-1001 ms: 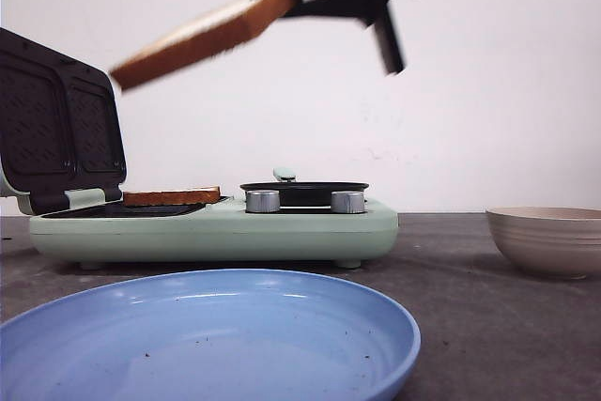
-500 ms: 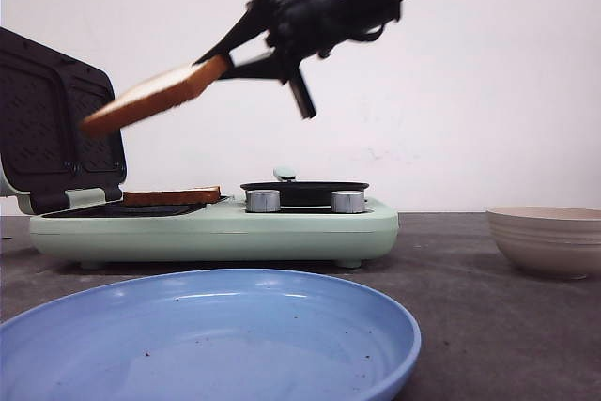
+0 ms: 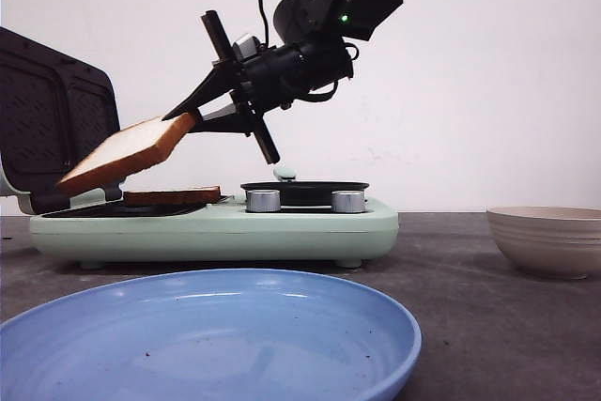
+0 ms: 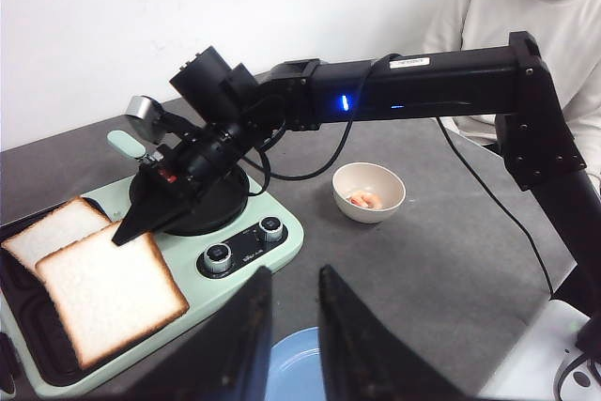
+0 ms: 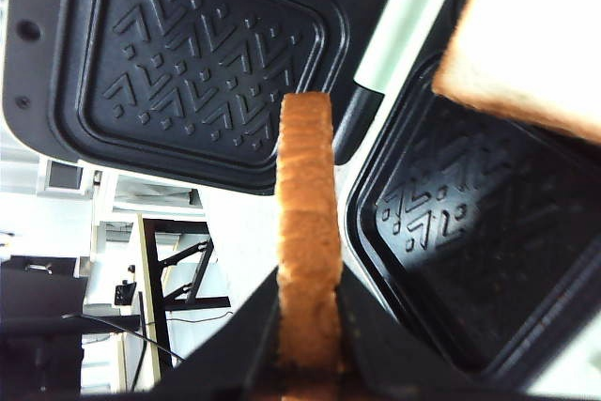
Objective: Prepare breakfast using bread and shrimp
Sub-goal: 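Carry the bread with the right gripper and lay it in the sandwich maker, then open the right gripper and lift it away from the sandwich maker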
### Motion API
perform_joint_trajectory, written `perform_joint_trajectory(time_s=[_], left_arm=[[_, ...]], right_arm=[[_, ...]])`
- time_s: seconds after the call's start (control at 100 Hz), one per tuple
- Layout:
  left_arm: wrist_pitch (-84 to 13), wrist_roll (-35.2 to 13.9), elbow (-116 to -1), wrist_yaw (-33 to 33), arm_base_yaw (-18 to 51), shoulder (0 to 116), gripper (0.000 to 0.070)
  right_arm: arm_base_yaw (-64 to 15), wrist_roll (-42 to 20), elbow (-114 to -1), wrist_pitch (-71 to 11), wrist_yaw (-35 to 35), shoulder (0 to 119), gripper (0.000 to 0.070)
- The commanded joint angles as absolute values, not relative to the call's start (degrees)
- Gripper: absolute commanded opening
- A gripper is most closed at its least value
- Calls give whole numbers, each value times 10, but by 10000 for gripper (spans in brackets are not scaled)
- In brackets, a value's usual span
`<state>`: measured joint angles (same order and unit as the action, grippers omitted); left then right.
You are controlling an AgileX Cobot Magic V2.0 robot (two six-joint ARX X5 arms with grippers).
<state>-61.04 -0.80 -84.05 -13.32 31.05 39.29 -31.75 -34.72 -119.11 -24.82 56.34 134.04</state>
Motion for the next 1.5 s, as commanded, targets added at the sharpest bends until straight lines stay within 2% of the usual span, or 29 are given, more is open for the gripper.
perform_joint_trajectory(time_s=[0.0,0.14,0.43,0.86,0.9,0.99,1.041,1.191,1.301,1.401,1.491], left_arm=[[-603,-2,-851,-131,315,396,4],[-604,-2,-851,-131,315,396,4],[-604,0,-851,-131,315,397,3],[-604,5,-851,-131,315,397,4],[-604,5,-851,-131,315,397,3],[-605,5,-851,-131,315,397,3],[-606,5,-851,-131,315,397,3],[-616,4,-851,-131,315,396,4],[-630,4,-851,-131,315,396,4],[-632,4,-851,-131,315,396,3],[-630,4,-851,-131,315,396,4]], right_arm=[[-323,-345,-1211,-236,563,1364,0],[-328,-332,-1211,-216,521,1371,0],[-328,-289,-1211,-223,485,1373,0],[-335,-276,-1211,-223,476,1373,0],[-336,-276,-1211,-223,471,1373,63],[-336,-277,-1211,-224,446,1373,367],[-336,-276,-1211,-226,434,1373,460],[-336,-266,-1211,-228,402,1373,496],[-336,-263,-1214,-228,382,1373,566],[-335,-258,-1228,-239,374,1373,569],[-335,-228,-1257,-276,351,1373,569]])
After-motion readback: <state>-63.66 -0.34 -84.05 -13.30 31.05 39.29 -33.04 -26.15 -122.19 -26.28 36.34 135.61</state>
